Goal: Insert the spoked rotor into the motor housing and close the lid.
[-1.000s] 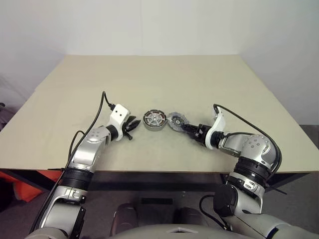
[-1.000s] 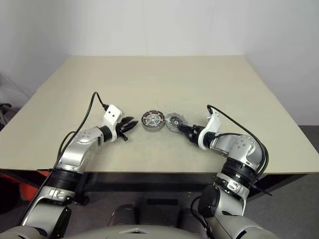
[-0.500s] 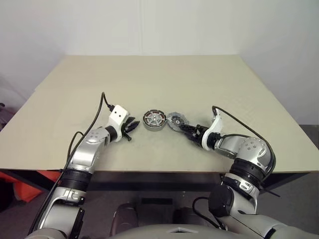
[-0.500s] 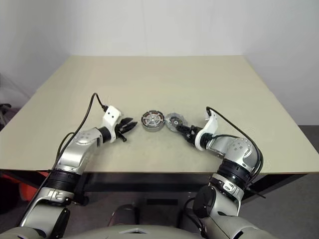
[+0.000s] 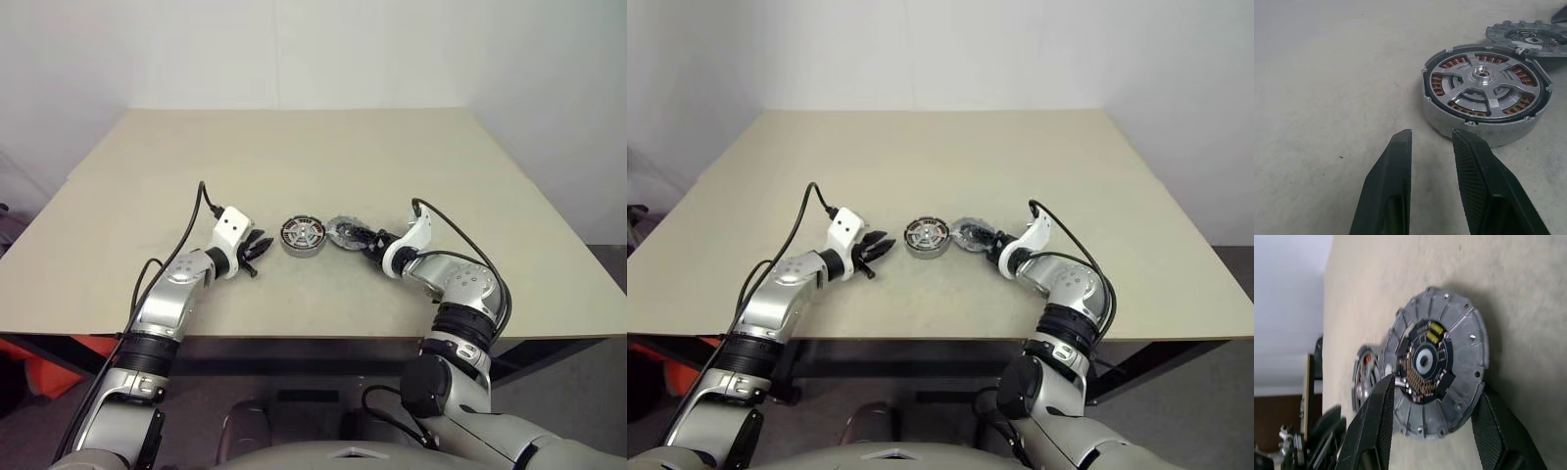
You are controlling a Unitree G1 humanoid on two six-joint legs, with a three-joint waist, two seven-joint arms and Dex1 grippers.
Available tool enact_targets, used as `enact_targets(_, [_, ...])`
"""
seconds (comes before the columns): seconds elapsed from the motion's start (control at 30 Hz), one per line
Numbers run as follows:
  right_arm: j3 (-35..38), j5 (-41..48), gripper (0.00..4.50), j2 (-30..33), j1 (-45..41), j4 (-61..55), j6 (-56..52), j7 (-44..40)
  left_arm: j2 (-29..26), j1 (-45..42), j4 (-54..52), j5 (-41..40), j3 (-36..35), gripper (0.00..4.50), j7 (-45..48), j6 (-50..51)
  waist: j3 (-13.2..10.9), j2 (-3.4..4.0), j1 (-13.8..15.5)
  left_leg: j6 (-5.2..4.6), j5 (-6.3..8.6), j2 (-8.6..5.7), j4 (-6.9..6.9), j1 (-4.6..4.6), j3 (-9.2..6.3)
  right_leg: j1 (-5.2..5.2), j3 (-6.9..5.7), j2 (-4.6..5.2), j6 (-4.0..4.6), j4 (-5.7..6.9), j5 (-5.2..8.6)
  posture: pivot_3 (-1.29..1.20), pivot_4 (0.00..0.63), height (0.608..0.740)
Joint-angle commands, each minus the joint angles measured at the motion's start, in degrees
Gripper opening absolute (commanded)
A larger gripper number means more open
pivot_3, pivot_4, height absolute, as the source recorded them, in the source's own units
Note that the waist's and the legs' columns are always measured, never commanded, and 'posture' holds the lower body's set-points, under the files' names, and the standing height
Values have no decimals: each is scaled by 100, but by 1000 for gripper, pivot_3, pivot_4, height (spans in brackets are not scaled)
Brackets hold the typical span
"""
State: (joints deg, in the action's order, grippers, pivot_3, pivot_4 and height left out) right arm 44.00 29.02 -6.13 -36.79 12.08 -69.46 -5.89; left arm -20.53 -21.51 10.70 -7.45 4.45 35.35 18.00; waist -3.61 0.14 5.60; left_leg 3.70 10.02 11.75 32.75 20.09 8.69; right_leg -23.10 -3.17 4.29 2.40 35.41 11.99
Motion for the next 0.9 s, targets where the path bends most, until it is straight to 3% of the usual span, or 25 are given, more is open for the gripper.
enact_targets(0.03, [-199,295,3175,108,-209,121,366,-61,-69,-20,-229,42,-37,1381,-30,-67,0,0,-1,0,0,0,0,0,0,0,0,0,0,0,0,0,0,740])
enact_targets(0.17, [-386,410,4485,126,-272,239,707,-50,-60,2,-242,47,-36,1381,-49,-69,0,0,-2,-2,1,0,-1,1,0,0,0,0,0,-1,0,0,0,740])
enact_targets(0.37, [-592,596,4485,184,-349,370,888,27,-47,2,-239,50,-33,1381,-85,-74,0,1,-5,-5,3,0,-1,3,1,-1,0,0,1,-2,0,0,0,740])
enact_targets(0.9, [-1238,1789,4485,-174,-687,-257,75,230,-51,21,-211,47,-77,1381,-177,-84,-2,4,-2,-8,5,1,-11,11,3,-6,0,-5,3,-18,0,0,0,740])
